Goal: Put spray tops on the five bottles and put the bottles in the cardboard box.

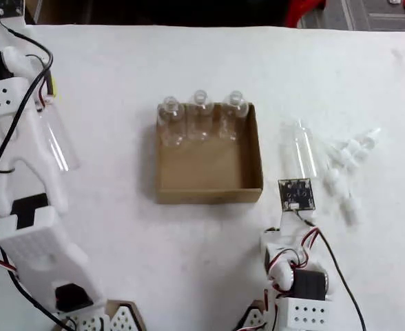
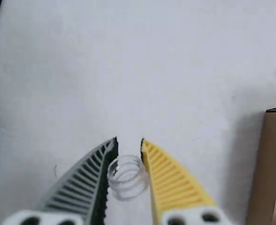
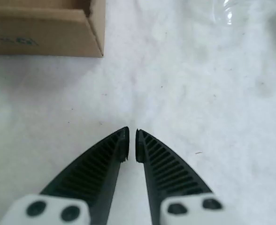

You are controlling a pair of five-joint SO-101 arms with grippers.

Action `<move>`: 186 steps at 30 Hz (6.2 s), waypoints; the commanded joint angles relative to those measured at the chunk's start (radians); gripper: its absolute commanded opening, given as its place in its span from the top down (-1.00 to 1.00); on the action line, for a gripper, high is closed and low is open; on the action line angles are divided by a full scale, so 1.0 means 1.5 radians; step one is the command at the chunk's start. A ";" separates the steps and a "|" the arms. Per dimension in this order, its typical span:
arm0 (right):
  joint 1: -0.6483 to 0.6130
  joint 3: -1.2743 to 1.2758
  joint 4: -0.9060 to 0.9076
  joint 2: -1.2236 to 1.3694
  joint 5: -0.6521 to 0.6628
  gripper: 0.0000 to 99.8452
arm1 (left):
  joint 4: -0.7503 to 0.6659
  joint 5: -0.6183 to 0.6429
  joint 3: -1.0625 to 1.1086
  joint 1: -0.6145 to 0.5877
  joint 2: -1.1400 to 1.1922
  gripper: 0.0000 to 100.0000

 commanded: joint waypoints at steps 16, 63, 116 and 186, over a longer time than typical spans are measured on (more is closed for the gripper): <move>0.006 0.006 0.004 -0.004 -0.003 0.97 | 0.046 -0.007 0.006 0.017 -0.301 0.96; 0.006 0.006 0.004 -0.004 -0.003 0.97 | -1.459 -0.069 1.571 0.184 -0.761 0.96; 0.006 0.006 0.004 -0.004 -0.003 0.97 | -1.651 -0.002 1.594 0.153 -0.565 0.72; 0.006 0.006 0.004 -0.004 -0.003 0.97 | -0.898 0.086 1.313 0.434 -1.104 0.95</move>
